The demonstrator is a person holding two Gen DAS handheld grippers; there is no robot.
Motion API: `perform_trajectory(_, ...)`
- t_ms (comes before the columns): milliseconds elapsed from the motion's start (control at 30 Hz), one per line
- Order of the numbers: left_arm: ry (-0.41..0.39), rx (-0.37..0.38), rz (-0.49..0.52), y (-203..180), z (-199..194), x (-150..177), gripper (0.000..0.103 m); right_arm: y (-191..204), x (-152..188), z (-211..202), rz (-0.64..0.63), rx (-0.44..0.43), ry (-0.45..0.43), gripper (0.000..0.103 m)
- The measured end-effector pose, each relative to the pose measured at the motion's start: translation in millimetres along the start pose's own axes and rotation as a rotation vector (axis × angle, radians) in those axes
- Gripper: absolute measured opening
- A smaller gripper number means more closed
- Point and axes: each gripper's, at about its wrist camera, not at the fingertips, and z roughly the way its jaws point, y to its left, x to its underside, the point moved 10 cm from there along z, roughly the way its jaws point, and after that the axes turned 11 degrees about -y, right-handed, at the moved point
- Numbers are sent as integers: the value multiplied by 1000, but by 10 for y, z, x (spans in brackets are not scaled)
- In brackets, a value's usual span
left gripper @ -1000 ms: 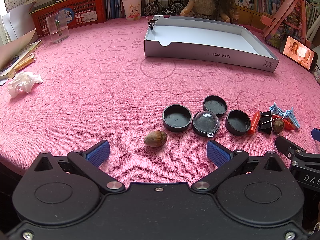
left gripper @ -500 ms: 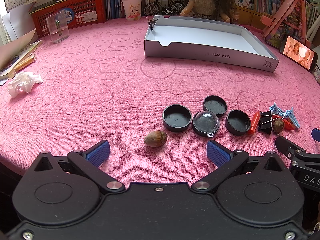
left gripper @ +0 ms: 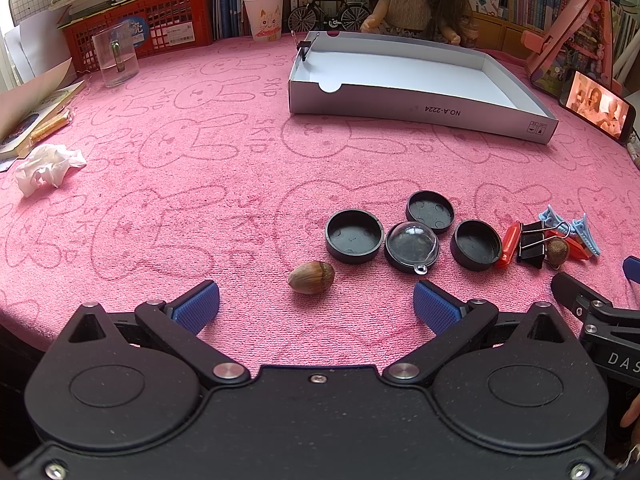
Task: Organize rigid objects
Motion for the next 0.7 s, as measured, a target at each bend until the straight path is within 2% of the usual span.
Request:
perform_trajectory(133,-7,9,7,33,0,-6,103,-11,19,-21,5,2,-36,103)
perform_trajectory(300,-69,14,8,50,-9,2,103,-12,21,-30,3,-15,-57,103)
perform_trajectory(367,-72,12,3,83,-16,-5,101,-15,14,-42,3,-31,-61,103)
perform_trajectory(400,-76,8,-8,104,-29,-18,95,-26,7,-54,7,-38,-65,103)
perform_trajectory(433,-86,5,-21,129,-48,-32,84,-38,-4,-65,13,-48,-71,103)
perform_trajectory(567,-116,18,-39,202,-109,-60,64,-109,-96,-126,15,-47,-125,95)
perform_trajectory(633,-129,38,-28,202,-144,-55,50,-130,-139,-151,6,-48,-148,90)
perform_trajectory(667,-134,47,-22,196,-160,-52,47,-137,-155,-161,4,-49,-156,84)
perform_trajectory(700,-138,58,-16,180,-177,-44,42,-140,-163,-165,3,-47,-158,73)
